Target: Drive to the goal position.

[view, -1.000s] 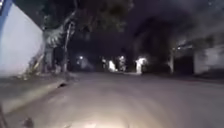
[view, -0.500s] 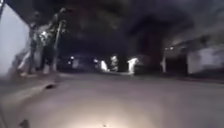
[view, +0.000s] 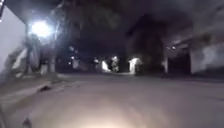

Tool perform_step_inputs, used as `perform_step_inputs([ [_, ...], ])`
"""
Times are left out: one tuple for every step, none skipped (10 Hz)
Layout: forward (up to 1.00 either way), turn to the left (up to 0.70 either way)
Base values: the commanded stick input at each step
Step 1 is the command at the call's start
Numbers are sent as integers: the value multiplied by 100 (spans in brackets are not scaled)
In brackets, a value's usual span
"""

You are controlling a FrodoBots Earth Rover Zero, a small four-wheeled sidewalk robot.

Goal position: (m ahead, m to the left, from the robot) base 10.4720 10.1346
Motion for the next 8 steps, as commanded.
perform_step_inputs([
  [70,0],
  [70,0],
  [70,0],
  [70,0],
  [70,0],
  [70,0],
  [70,0],
  [70,0],
])
